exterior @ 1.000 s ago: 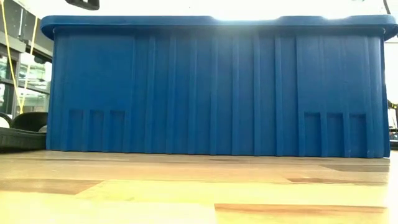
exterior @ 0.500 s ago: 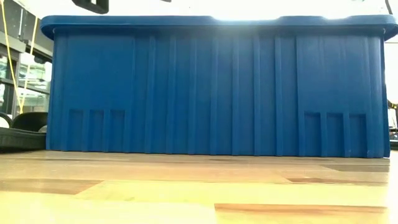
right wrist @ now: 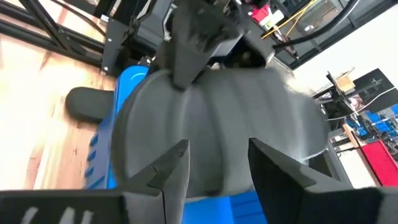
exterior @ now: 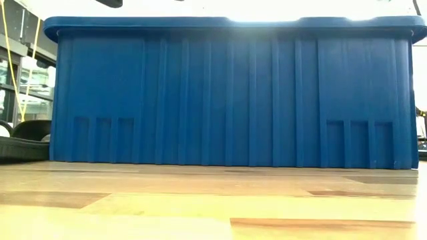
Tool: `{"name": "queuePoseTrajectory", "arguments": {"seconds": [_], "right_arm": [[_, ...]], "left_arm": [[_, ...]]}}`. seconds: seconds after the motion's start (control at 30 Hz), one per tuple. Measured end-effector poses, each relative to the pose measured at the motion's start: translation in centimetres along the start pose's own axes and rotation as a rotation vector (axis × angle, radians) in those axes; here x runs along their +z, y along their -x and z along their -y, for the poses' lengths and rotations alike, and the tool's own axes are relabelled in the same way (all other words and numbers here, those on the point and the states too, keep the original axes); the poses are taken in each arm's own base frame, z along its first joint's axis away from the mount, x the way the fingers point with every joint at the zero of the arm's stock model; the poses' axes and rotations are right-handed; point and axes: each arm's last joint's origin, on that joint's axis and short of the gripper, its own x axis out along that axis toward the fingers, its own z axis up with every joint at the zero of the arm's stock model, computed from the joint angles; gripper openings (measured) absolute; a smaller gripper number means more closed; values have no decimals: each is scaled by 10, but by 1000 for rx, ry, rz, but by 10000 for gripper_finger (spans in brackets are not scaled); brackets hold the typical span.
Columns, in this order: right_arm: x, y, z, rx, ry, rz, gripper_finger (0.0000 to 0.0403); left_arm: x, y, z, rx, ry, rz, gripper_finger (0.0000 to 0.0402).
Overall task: Pick and place slides into bin
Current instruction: Put the black slide into the blue bin
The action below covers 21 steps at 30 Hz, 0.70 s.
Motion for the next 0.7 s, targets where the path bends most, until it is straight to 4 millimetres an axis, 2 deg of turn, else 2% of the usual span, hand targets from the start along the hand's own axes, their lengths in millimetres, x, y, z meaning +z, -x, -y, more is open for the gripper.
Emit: {"name": "queuePoseTrajectory", "arguments": {"seconds": [0.3,0.43,0.7], "right_arm": [[1,-4,-4,-50,24,-4,154],[5,1,-4,-159,83,-5,154],[4,2,-5,-134,66,-3,154]], "left_arm": [[-1,-2,3,-39,51,-27,34],[-1,-2,4,-51,51,-27,34],[0,-1,11,-113,67,-19,34]]}}
